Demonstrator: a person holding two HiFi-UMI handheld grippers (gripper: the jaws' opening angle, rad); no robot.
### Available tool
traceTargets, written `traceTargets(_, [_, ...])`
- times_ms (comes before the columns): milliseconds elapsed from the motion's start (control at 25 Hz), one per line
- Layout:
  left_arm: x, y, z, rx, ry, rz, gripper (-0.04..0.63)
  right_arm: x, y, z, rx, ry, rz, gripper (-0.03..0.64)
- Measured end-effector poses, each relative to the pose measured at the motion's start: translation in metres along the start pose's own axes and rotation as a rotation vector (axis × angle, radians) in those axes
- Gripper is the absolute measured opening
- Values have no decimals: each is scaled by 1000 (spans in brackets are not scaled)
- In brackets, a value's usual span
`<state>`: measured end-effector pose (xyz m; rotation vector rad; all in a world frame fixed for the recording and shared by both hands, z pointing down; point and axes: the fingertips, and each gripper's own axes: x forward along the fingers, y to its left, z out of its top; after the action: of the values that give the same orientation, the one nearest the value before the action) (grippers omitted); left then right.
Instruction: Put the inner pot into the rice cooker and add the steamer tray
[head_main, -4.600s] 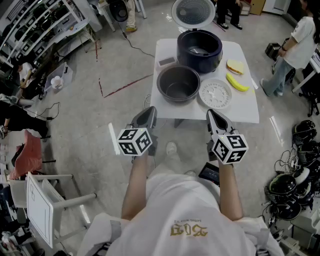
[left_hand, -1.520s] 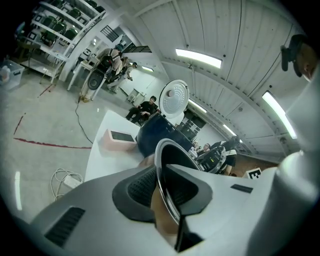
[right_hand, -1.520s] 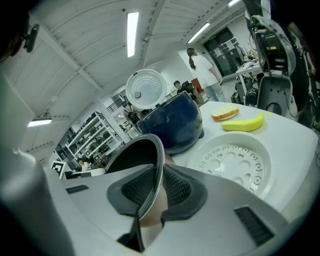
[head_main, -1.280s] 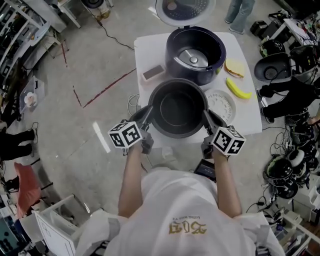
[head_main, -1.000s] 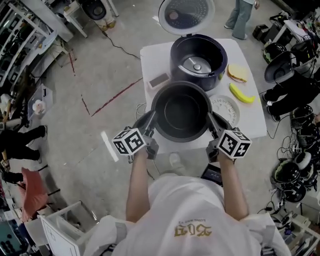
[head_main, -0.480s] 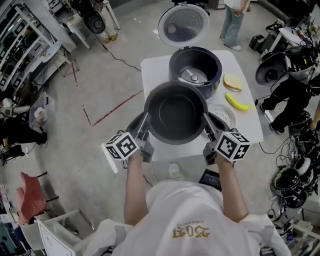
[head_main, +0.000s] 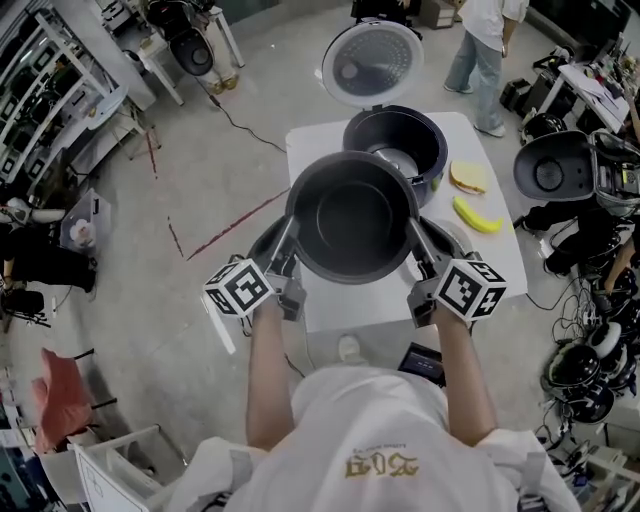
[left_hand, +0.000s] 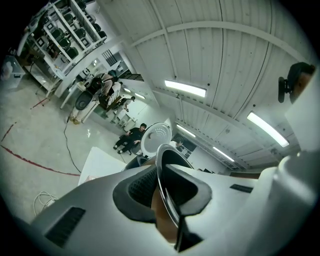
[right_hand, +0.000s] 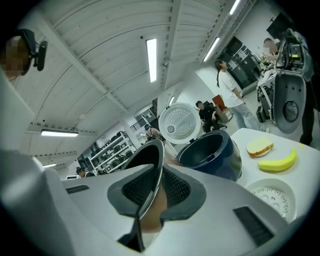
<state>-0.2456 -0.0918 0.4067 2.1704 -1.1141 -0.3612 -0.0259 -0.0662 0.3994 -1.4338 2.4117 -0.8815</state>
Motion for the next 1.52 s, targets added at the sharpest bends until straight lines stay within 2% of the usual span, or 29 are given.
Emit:
traceTargets(280, [22, -2, 28, 5, -9, -46, 63, 15, 6, 22, -22, -40, -8, 63])
traceTargets(520, [42, -2, 41, 11, 15, -91, 63, 24, 2, 37, -15, -96, -25, 63])
traceTargets(760, [72, -17, 46, 22, 29, -111, 63, 23, -17, 57, 16, -122, -36, 63])
traceTargets(1280, [140, -35, 60, -9, -34, -58, 60, 55, -67, 121, 47, -97, 40, 61])
traceTargets(1520, [164, -31, 59, -26, -32, -40, 60, 70, -87, 135, 57, -82, 50, 60])
